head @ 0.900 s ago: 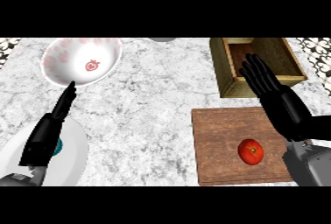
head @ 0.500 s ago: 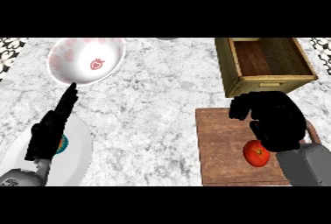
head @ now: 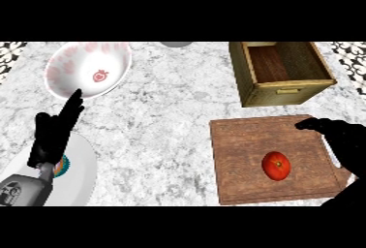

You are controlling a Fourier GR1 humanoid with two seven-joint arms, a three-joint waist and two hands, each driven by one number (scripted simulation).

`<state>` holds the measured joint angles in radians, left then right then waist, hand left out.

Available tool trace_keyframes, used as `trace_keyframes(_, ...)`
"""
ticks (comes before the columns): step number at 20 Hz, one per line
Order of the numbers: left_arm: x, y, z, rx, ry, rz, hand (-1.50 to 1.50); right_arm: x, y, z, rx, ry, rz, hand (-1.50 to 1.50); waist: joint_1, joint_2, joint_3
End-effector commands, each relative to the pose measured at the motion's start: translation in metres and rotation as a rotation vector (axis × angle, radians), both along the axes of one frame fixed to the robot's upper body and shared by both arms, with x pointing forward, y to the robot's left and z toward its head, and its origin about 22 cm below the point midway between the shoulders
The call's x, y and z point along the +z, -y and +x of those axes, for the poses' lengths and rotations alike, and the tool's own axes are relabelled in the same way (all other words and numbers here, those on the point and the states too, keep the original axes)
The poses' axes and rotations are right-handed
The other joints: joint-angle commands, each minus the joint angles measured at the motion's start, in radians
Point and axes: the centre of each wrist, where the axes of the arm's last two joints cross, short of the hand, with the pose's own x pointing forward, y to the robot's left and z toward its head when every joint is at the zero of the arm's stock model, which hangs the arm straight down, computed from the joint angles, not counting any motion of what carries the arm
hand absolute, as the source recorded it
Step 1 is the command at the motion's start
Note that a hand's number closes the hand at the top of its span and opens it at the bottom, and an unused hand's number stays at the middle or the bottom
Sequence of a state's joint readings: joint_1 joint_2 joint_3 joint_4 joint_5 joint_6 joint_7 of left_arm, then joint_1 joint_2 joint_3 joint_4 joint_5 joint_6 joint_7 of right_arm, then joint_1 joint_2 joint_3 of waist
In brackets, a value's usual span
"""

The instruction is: Pick the tomato from the cutting board and place it in the basket

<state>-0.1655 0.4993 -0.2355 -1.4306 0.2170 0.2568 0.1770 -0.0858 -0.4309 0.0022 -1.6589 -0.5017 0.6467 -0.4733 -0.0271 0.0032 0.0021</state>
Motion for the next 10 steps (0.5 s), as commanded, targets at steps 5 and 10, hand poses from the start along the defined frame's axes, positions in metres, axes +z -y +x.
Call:
trace_keyframes(5,-0.004,0.01,0.008,-0.008,-0.016,0.002,0.0,0.1,0.083,0.005,-0.152,0.237,-0.622,-1.5,0.014,0.004,0.0)
trace_keyframes(10,0.001,0.018,0.014,-0.017,-0.002,-0.015,0.0,0.123,0.091,0.002,0.04,0.19,-0.915,-1.5,0.032,0.006,0.002)
